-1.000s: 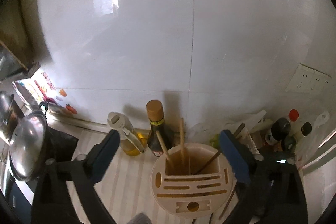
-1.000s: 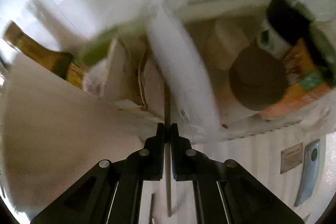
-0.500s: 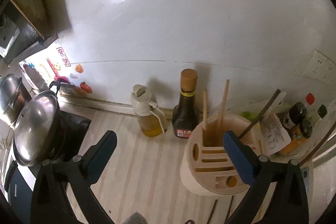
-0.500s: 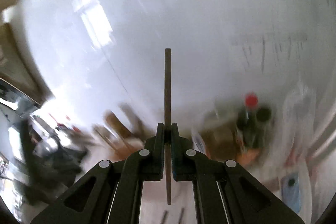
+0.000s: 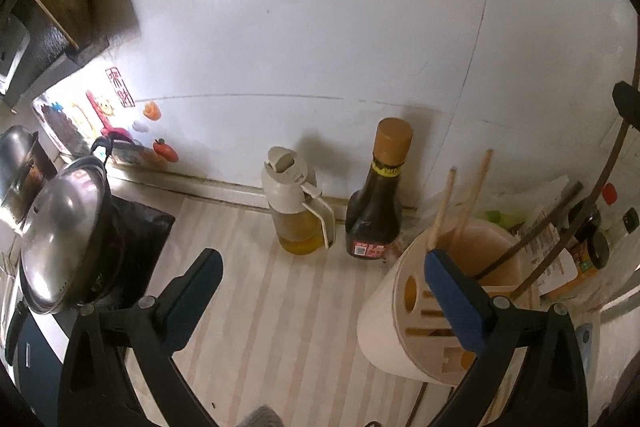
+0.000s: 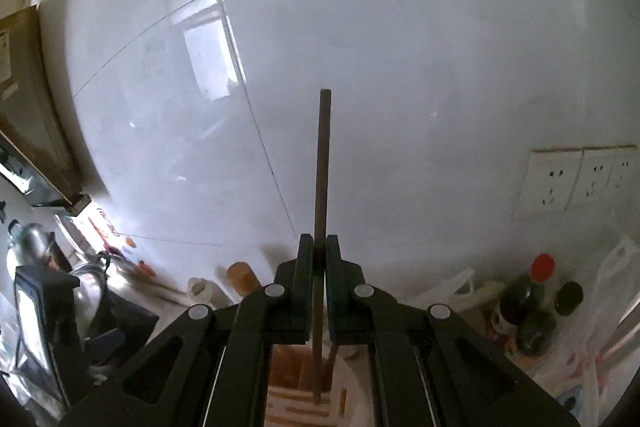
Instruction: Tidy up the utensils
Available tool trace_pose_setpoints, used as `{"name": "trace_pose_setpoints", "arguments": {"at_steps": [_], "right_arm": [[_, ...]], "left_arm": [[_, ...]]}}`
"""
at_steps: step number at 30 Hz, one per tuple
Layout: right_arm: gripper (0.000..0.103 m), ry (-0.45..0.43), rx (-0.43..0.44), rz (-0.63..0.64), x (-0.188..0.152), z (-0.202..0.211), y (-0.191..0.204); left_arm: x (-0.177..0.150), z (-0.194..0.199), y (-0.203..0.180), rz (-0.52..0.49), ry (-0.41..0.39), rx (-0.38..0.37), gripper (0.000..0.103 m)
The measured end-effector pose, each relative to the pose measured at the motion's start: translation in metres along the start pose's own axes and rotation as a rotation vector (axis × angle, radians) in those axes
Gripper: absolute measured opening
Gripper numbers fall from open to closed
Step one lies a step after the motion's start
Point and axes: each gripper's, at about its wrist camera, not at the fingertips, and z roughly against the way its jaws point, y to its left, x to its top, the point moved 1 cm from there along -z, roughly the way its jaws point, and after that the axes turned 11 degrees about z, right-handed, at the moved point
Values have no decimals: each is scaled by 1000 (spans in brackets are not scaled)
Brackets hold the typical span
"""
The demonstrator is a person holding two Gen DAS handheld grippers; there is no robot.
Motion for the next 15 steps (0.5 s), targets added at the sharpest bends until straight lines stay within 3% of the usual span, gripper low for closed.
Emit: {"name": "trace_pose_setpoints", "arguments": {"at_steps": [8,15], "right_arm": [[5,-40,-25,16,7,-4,12],[5,-3,-34,13,-21,-18,12]], "left_arm": [[-2,-1,5,6,9,-16,103],[-3,0,7,-8,8,-19,103]]}}
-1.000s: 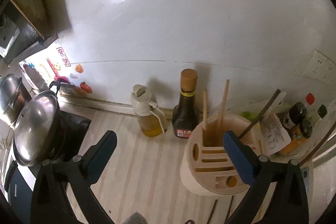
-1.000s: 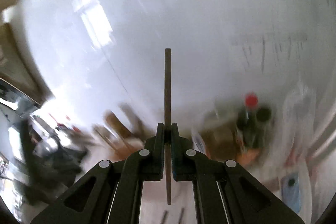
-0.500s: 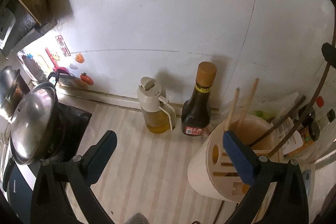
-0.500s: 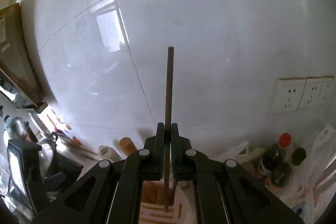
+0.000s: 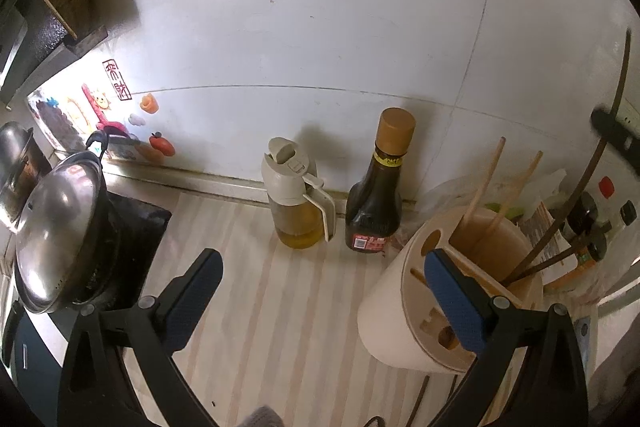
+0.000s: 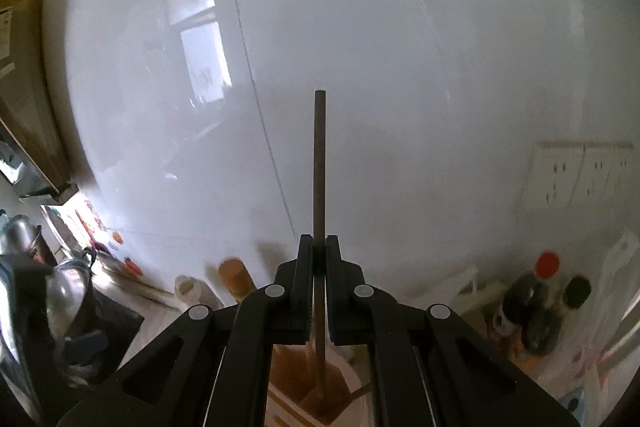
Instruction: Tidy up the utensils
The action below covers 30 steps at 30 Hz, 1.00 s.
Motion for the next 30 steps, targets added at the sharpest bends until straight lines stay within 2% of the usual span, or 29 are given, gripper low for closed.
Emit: {"name": "trace_pose_setpoints", "arguments": {"at_steps": [3,5,6,7,9,13,15,18,21,24,26,27,30], "right_arm": [[6,52,12,-20,-13,-5,-3],[11,104,34,-48,-20,-8,-7],[28,118,41,-62,-21,-6,-9],[54,124,47,-76,-23,-2,-11],[70,113,35,-100,-25,17,-17],[70,141,-4,-145,-36,54,-28],[71,175,-2,-183,-60,77,-35],[80,253,-49,-205,-106,96,-42],[77,385,-58,-256,-161,103,-53],[41,533,-87,-290,-221,100,-65],[25,619,-71,-330,-264,95,-73],[22,639,-75,-336,-274,96,-78],[23,711,-88,-387,-314,90,-94]], "left_arm": [[-1,4,2,-3,-8,-1,103],[-2,8,3,-5,-12,-7,103],[-2,11,4,-8,-21,-8,103],[-2,17,5,-12,-35,-12,103],[-4,28,6,-20,-62,-31,103],[-22,47,8,-52,-64,-86,103],[-41,51,8,-87,-48,-99,103],[-84,41,8,-152,5,-87,103],[-128,17,4,-206,93,-21,103],[-171,-12,-4,-257,193,1,103],[-194,-32,-11,-270,258,16,103],[-204,-41,-15,-272,288,17,102],[-228,-65,-31,-292,375,5,90]]}}
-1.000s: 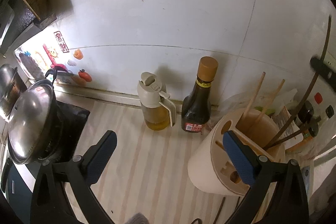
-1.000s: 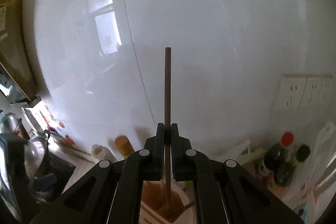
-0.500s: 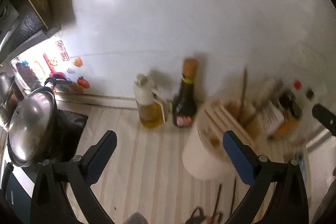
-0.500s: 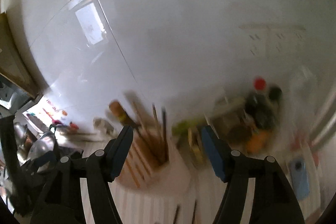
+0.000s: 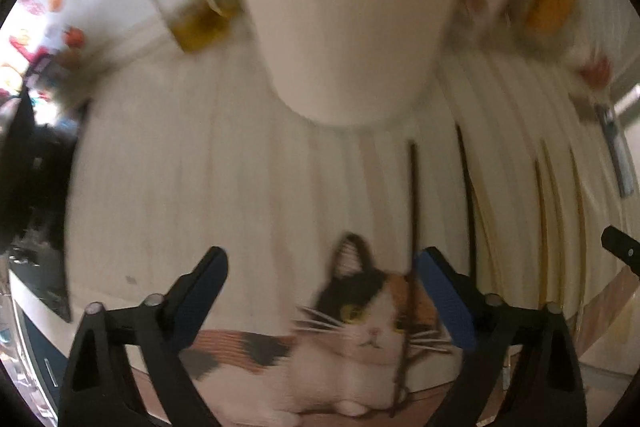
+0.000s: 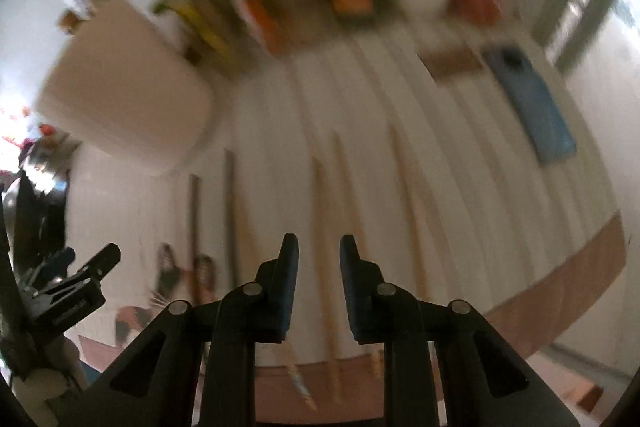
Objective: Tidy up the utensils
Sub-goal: 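Grasp a dark chopstick on the mat with the left tool while the right tool grasps a light one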
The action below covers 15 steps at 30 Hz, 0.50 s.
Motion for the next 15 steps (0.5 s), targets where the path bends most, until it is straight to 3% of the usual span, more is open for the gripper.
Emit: {"name": "trace_pose_setpoints", "arguments": {"at_steps": [7,10,12,14,15], "right_arm": [[23,57,-56,-88,-14,-27,-63],[23,81,-67,-60,-6,-42,-74],[23,91,-71,-33,1,-47,-70],[23,109,-76,13,13,-59,-65],[23,124,-87,33,18,-66,-63]], "left_arm": [[-2,-48,-37,-78,69,45,63],[3,-48,-44,-91,40,55,52],[6,-48,-48,-90,40,41,35],[8,-48,-50,-78,51,21,7],[7,-49,-51,-74,54,27,5]]}}
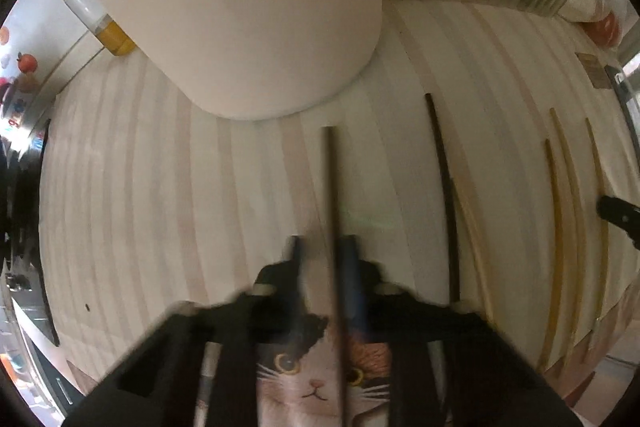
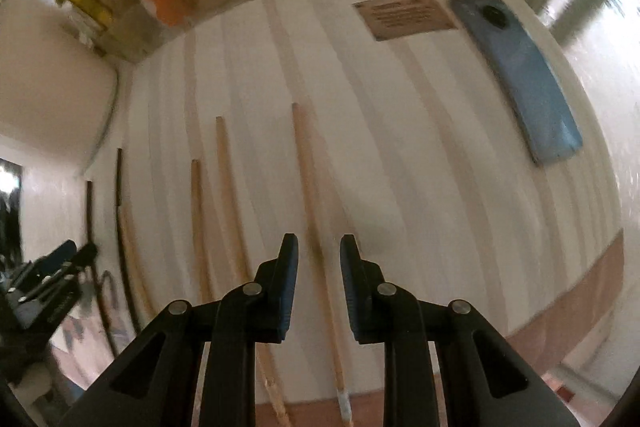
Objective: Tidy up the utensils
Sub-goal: 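Grasp a dark chopstick on the mat with the left tool while the right tool grasps a light one, then lift both held chopsticks off the mat toward the cream holder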
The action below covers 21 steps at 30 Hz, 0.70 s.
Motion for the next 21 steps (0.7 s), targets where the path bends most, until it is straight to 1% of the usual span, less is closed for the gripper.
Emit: {"name": "trace_pose_setpoints", "arguments": {"at_steps": [2,3,4,7,10,13,15,17,20,21], "right_arm": [[20,-1,-31,45,9,-3,7],[11,7,-39,53,12,-5,8],[7,7,-46,59,14,-5,10],[7,17,-48,90,12,-6,16],[7,43,-23,112,0,-5,19],[7,91,17,127,-17,-4,20],[7,107,24,140,-25,-4,21],[7,113,22,156,-30,-4,22],[7,136,24,159,-26,-6,22],[7,140,26,161,-22,-8,21]], "left_arm": [[0,0,4,18,2,8,5],[0,0,5,31,6,12,5],[-1,0,9,48,11,13,4],[-9,3,24,94,27,15,4],[-20,5,38,142,46,17,4],[-30,6,47,176,65,9,4],[-39,6,54,190,71,5,4],[-38,5,55,195,73,0,4],[-35,3,55,185,80,-1,5],[-36,2,61,179,80,0,5]]}}
